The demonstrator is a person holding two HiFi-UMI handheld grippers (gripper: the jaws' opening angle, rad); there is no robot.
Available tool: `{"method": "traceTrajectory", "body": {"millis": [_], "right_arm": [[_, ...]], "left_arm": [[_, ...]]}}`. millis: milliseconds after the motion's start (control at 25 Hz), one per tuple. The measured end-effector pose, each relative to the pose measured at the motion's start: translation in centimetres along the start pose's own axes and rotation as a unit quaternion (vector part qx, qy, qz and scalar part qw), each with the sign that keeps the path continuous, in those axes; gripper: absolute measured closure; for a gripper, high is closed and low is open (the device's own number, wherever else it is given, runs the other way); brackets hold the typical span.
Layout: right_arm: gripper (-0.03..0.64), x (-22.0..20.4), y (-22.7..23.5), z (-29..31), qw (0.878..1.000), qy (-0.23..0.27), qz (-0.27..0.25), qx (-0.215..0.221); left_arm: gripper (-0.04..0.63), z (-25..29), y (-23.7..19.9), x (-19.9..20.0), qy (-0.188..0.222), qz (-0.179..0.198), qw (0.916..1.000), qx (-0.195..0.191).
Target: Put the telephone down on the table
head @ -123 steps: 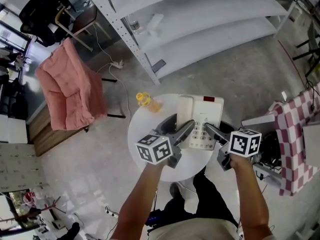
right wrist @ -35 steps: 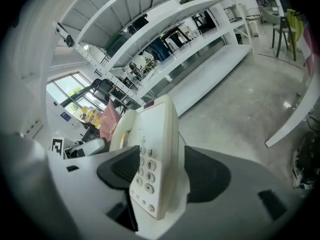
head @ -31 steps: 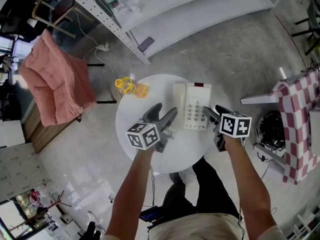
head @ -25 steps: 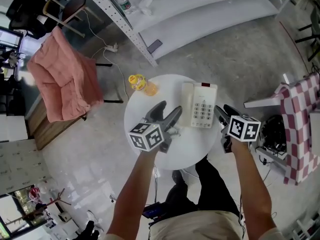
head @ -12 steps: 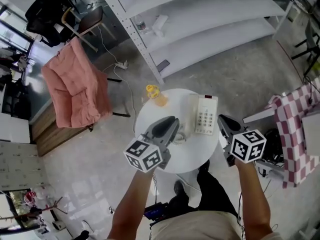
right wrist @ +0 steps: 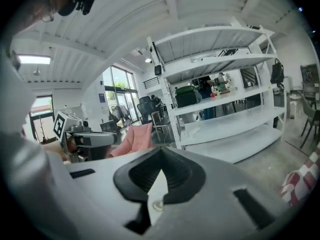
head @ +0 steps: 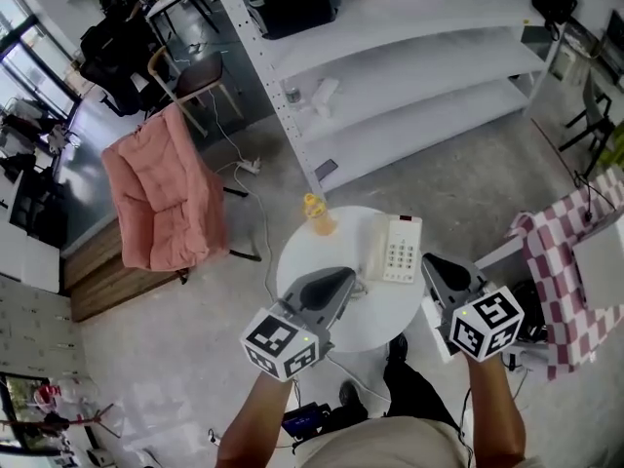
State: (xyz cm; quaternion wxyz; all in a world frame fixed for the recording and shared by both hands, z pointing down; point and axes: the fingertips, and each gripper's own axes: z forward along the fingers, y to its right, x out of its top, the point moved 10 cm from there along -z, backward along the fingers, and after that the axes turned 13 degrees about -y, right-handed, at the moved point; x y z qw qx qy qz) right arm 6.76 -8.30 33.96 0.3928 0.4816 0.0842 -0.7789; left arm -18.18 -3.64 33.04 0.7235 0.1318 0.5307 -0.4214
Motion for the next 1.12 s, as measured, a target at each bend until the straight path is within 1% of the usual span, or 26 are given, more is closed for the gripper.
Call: {"method": "traceTrajectory", "body": {"millis": [80,240,360,560,760,1120], "right_arm": [[0.629,0.7,-1.4,-1.6,1.0,0.006,-0.018,-0.007],[0.629,1.7,-3.8,-4.9,0.998,0.013,-0.046,-0.027],[0.63,2.3,-5.5,-6.9,0.998,0.024,-0.059,-0.027],[0.63,2.4,-8.1,-9.5,0.995,0.032,-0.083,-0.032],[0.629,2.3,-10.0,-12.1,0.994,0.038,-0.095,-0.041],[0.63,1.9,-11.9,-14.2,0.994,0.032,-0.098,-0.047]], "left_arm": [[0.576,-1.5,1.4,0.6,0.004,0.015,0.9999,0.002],[0.576,-4.4,3.9,1.5,0.021,0.034,0.9992,0.0],[0.575,-6.8,5.5,2.7,0.027,0.049,0.9984,0.008],[0.575,-10.3,7.3,2.8,0.042,0.067,0.9968,0.013],[0.575,-13.0,8.6,2.5,0.055,0.068,0.996,0.019],[0.575,-15.3,9.8,2.1,0.054,0.065,0.9961,0.024]]}}
